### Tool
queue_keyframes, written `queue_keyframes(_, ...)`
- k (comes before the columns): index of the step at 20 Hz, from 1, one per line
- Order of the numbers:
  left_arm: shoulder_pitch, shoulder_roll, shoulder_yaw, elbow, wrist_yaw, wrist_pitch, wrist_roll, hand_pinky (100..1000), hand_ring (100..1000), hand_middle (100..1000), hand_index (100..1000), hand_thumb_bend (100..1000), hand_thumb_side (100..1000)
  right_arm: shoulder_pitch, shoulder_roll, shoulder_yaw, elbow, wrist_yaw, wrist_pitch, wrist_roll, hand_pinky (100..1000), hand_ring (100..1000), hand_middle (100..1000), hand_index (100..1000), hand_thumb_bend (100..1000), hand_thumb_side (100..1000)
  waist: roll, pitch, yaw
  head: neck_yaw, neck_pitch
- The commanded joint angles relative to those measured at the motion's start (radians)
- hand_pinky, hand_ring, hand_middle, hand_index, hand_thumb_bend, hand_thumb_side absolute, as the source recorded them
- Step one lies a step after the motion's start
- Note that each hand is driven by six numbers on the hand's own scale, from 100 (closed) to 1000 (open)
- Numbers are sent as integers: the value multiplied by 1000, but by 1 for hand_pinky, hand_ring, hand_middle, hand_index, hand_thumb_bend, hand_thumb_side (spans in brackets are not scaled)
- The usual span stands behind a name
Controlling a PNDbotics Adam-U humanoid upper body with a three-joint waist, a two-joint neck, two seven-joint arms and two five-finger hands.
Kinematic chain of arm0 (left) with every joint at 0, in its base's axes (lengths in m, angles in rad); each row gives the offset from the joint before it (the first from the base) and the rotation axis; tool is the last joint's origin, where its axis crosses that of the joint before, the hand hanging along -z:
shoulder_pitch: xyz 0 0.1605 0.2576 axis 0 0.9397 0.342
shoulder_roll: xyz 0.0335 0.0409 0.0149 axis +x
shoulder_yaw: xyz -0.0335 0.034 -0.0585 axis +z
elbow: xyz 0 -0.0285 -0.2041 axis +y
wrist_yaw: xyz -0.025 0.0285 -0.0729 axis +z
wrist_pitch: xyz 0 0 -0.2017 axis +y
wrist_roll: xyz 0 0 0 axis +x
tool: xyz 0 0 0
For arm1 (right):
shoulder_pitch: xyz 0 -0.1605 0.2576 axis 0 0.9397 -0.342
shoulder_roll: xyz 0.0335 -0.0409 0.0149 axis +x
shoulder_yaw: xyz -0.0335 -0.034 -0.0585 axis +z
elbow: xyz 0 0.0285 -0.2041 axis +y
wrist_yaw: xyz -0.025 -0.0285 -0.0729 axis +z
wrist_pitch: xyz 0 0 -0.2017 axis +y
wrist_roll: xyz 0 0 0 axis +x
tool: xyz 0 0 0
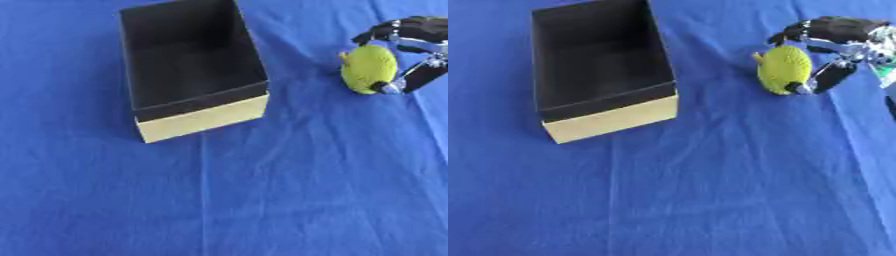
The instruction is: Pick up objects on the table and place them in the box.
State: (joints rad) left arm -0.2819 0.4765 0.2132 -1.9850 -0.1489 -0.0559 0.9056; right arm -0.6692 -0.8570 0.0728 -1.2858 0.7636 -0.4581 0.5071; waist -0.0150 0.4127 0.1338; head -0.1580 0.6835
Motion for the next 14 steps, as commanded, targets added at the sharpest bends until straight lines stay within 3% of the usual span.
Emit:
queue_keyframes(1, -6, 21, 3, -15, 4, 2, 1, 452, 758, 690, 675, 904, 808, -16, -16, -3, 7, 3, -9, 7, 848, 868, 664, 842, 387, 207, 8, -182, 1, -3, -7)
queue_keyframes(5, -5, 20, 3, -15, 4, 3, 1, 451, 758, 690, 674, 903, 807, -16, -12, -9, 9, -26, -3, -24, 824, 809, 573, 742, 272, 260, 8, -181, 1, -2, -8)
queue_keyframes(8, -4, 20, 3, -15, 4, 4, 1, 451, 758, 690, 674, 903, 807, -13, -11, -15, 5, -61, 9, -59, 809, 769, 553, 716, 109, 276, 8, -181, 0, 0, -6)
queue_keyframes(14, -5, 22, 5, -15, 3, 3, 1, 454, 757, 690, 675, 899, 807, 2, -26, -27, -38, -115, 30, -103, 784, 721, 492, 650, 100, 265, 7, -183, -1, 4, -6)
